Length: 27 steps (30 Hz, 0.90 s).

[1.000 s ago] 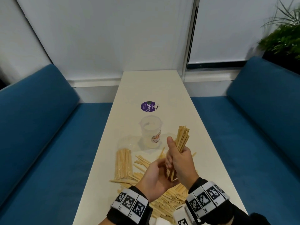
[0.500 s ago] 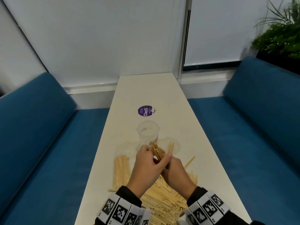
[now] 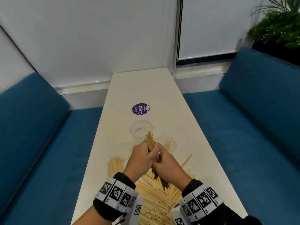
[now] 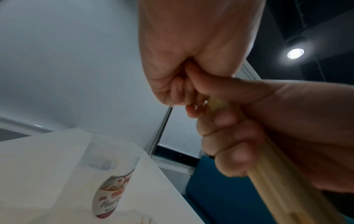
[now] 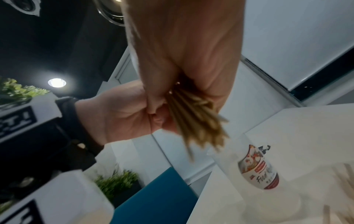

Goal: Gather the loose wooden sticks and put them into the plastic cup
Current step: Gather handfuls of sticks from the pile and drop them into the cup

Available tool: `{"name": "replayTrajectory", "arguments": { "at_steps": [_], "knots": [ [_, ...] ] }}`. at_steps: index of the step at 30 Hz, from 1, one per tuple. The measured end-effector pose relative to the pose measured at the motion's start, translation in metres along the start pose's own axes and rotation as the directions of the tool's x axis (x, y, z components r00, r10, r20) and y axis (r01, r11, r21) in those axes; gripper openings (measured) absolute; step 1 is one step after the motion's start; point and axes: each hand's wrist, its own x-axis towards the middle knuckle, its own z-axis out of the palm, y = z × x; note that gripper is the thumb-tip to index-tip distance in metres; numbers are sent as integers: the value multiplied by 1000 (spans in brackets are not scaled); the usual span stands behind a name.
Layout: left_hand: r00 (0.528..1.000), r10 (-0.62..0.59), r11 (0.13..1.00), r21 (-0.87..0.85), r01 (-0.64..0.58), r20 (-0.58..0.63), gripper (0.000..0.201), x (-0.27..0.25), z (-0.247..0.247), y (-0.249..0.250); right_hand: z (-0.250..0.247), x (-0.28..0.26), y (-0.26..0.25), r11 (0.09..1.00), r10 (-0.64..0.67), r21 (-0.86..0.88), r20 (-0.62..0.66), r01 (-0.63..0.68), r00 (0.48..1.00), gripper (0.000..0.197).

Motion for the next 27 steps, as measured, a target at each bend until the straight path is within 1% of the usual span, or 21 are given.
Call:
{"name": "replayTrajectory", "arguments": {
  "at_steps": [1, 3, 5, 6, 7, 9, 12, 14, 17, 22, 25, 27],
  "knots": [
    [1000, -7, 1000, 2, 7, -2, 42, 5, -2, -1, -4, 3, 1, 1000, 16, 20, 15, -16, 1000, 44],
    [998, -50, 999, 0, 50, -50, 44, 16, -10, -6, -12, 6, 9, 999, 32, 34, 51, -34, 998, 56],
    [985, -107, 994, -19, 105, -136, 42, 32, -25, -10, -22, 5, 21, 999, 50, -2, 46, -50, 998, 66],
    [974, -122, 993, -24, 120, -189, 40, 42, -33, -12, -27, 4, 29, 998, 61, -7, 21, -61, 998, 68],
    [961, -121, 993, -15, 121, -248, 39, 52, -41, -13, -32, 2, 38, 997, 77, -1, -8, -77, 997, 66],
    [935, -90, 994, 28, 106, -344, 41, 72, -54, -16, -43, -6, 55, 992, 125, 15, -54, -124, 991, 53],
    [913, -58, 993, 72, 95, -405, 44, 105, -60, -27, -57, -17, 77, 977, 211, 60, -92, -206, 973, 32],
    [916, -63, 989, 96, 109, -397, 39, 126, -56, -36, -64, -25, 91, 965, 259, 81, -119, -251, 958, 24],
    [934, -70, 980, 150, 129, -349, 30, 148, -41, -50, -71, -37, 114, 950, 311, 92, -159, -299, 937, 16],
    [963, -89, 962, 228, 149, -255, 29, 161, -12, -73, -78, -52, 136, 922, 384, 131, -210, -364, 899, 3],
    [981, -142, 925, 335, 179, -133, 24, 158, 0, -87, -80, -56, 143, 915, 403, 126, -232, -384, 885, 3],
    [980, -195, 875, 447, 186, -26, 27, 155, 4, -94, -79, -56, 145, 913, 408, 108, -236, -394, 882, 3]
  ]
}}
